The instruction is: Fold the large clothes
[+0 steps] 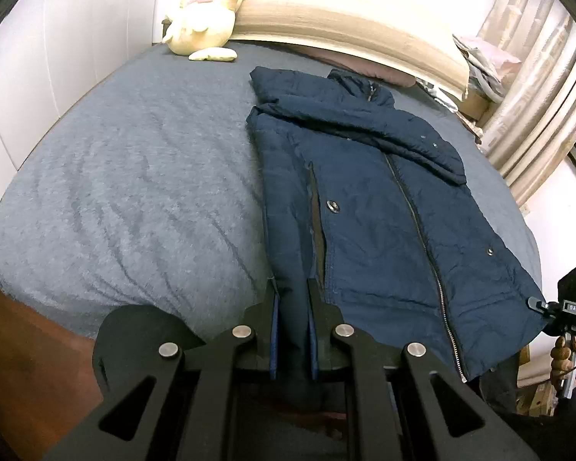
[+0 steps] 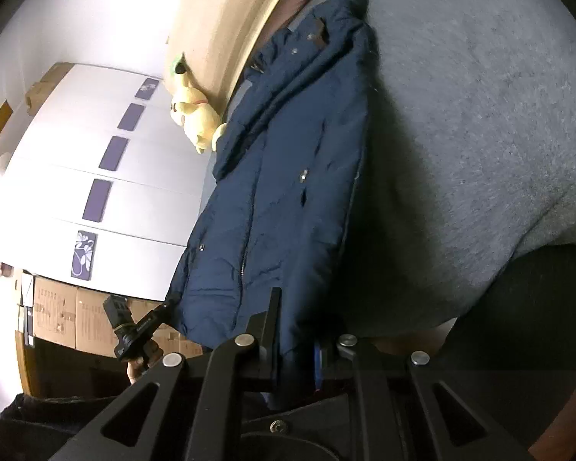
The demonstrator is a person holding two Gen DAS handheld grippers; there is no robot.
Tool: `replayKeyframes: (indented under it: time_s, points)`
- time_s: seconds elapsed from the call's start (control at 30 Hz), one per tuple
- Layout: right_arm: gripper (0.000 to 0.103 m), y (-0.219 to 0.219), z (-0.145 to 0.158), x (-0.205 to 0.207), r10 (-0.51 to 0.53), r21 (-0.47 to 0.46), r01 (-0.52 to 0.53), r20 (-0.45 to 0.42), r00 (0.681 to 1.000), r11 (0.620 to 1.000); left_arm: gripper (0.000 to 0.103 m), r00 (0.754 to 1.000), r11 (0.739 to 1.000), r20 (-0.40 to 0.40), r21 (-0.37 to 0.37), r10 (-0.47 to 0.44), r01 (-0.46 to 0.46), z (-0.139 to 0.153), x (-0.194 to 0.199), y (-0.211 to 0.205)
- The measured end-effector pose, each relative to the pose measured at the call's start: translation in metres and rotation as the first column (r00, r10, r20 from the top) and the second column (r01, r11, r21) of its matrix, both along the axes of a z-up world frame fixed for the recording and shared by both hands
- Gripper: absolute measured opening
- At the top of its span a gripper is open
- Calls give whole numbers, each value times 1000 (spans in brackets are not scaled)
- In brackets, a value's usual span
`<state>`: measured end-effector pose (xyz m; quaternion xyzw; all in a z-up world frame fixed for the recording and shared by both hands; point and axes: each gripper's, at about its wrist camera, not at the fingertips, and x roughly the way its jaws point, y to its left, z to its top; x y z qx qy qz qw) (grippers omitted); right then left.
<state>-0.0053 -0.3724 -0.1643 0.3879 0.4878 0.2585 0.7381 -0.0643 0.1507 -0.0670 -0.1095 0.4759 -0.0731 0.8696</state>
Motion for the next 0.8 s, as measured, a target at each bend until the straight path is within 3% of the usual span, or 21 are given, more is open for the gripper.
replayKeyframes:
  time_s: [0.33,0.8]
  points:
    - [13,-9,16,1,-1,61,-4,82,997,998,13,999,1000,44,14,5,-6,22,-6,-4]
    - [13,-23,47,53,-61,134,29,242,968,991,13,986,991,164,122,31,-51,62,48,-25]
